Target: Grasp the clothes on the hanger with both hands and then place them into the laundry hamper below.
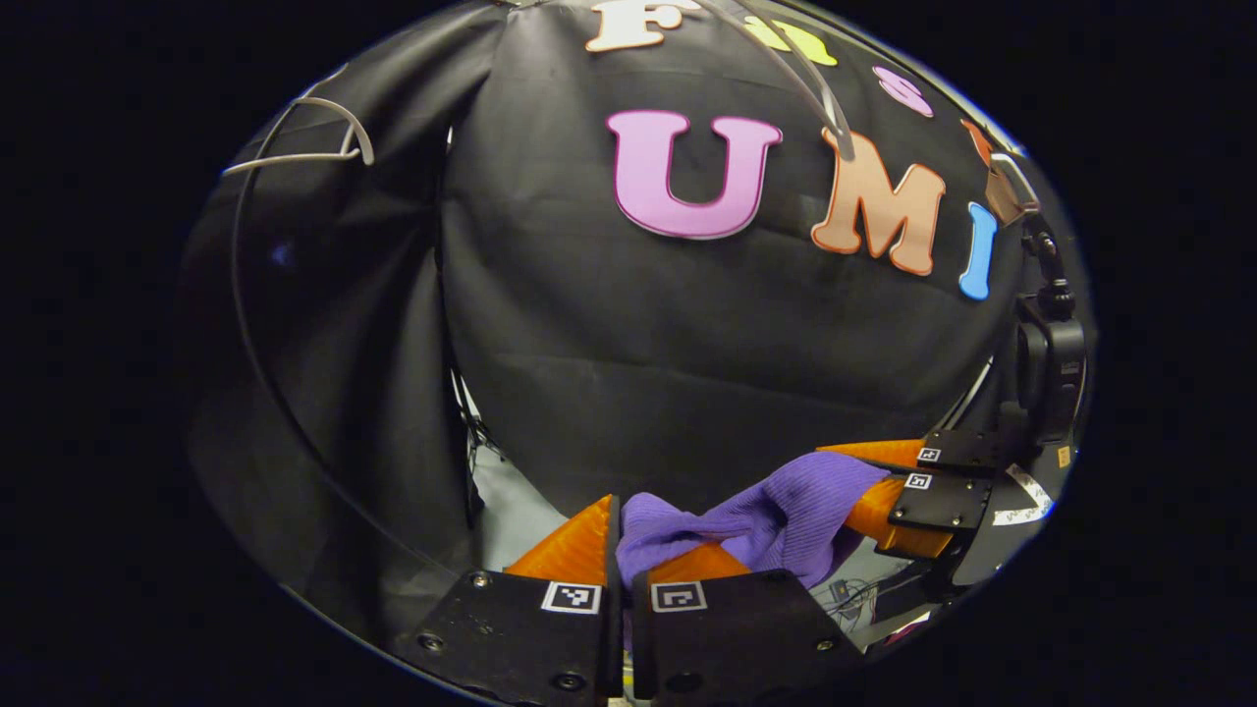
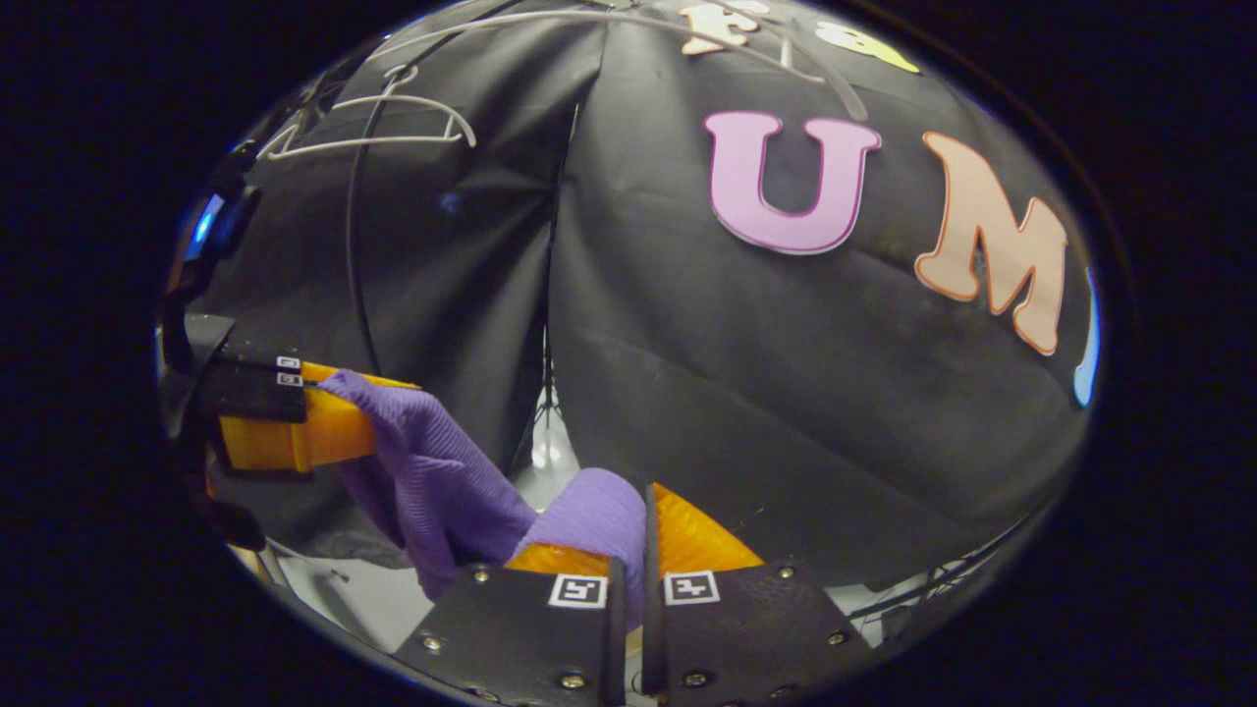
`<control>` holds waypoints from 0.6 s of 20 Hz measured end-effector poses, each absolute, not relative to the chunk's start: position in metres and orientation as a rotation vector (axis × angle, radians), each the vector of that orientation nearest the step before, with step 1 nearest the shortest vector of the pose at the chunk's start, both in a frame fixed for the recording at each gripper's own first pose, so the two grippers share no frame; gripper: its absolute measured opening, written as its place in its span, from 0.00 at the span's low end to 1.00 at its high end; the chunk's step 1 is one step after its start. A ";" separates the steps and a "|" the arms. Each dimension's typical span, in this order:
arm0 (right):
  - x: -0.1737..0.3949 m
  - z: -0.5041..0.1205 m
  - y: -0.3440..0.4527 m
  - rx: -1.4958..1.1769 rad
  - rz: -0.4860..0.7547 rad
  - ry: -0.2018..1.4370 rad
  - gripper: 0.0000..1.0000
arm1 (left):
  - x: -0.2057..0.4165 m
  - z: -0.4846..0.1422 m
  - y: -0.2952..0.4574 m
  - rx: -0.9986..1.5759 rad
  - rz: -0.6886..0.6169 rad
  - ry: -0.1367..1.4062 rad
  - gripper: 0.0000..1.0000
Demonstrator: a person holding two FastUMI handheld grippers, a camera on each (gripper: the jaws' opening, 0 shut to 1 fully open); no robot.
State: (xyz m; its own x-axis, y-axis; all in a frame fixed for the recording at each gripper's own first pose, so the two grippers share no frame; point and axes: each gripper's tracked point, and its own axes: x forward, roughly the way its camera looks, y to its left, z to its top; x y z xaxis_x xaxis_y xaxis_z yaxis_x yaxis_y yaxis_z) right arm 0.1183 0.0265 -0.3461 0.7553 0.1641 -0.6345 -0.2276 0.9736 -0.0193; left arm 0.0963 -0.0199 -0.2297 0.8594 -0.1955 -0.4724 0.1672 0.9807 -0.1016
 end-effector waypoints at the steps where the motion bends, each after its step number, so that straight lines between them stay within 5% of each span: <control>1: 0.115 -0.353 0.028 -0.096 0.217 0.703 0.07 | 0.094 -0.237 -0.022 -0.055 -0.198 0.521 0.05; 12: 0.059 -0.420 0.037 -0.087 0.237 0.906 0.07 | 0.065 -0.317 -0.036 -0.025 -0.240 0.749 0.05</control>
State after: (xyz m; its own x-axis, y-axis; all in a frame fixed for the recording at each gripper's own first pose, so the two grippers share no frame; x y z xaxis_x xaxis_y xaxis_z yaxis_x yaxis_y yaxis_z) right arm 0.0592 0.0368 -0.4200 0.5930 0.1674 -0.7876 -0.2402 0.9704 0.0254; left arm 0.0649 -0.0361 -0.3174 0.7067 -0.2246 -0.6709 0.2067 0.9724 -0.1077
